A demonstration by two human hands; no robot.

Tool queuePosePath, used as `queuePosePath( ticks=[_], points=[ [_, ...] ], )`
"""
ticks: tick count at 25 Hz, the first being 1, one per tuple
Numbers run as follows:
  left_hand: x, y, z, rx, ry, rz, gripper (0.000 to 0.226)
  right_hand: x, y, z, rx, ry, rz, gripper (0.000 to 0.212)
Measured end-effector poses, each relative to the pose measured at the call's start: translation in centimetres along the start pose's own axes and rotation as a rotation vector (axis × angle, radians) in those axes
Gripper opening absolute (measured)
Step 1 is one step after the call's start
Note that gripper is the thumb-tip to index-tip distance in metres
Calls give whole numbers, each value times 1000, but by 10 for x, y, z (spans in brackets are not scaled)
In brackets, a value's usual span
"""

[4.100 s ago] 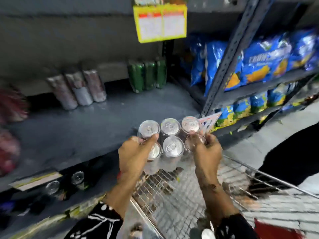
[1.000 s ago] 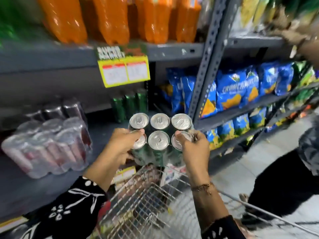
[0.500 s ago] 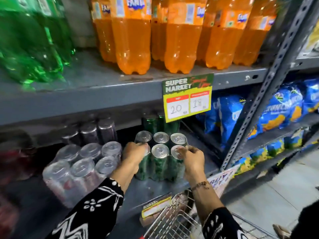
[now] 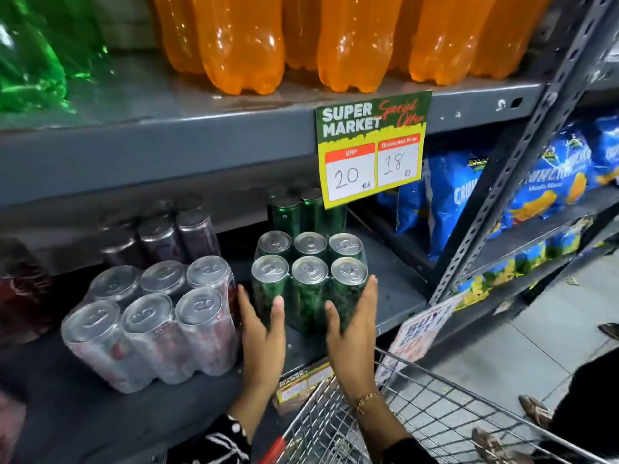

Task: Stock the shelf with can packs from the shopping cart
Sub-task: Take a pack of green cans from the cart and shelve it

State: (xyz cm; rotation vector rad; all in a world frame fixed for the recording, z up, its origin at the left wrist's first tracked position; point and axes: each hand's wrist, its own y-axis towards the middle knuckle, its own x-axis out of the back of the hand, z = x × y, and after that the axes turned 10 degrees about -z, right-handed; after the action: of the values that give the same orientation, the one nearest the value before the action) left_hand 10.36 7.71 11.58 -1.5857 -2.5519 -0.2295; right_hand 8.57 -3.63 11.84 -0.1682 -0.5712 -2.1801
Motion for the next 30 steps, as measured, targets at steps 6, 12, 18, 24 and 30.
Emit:
queuePosePath(
  ticks=[6,12,18,24,30],
  points=[
    [-2,12,-8,36,-104,44,68,0,11,-7,-138,169,-22,74],
    [-23,1,-10,20,-90,-88,52,20,51,-25,-133,297,75,62],
    [-47,-14,-18,22,-109,-107,34,42,90,-48,-158,327,185,64],
    [-66,-25,-17,13,-101,-114,38,55,107,-63,-128,341,207,66],
    [-74,-36,-20,21,-107,-103,33,66,113,-70,-136,358,238,62]
  ],
)
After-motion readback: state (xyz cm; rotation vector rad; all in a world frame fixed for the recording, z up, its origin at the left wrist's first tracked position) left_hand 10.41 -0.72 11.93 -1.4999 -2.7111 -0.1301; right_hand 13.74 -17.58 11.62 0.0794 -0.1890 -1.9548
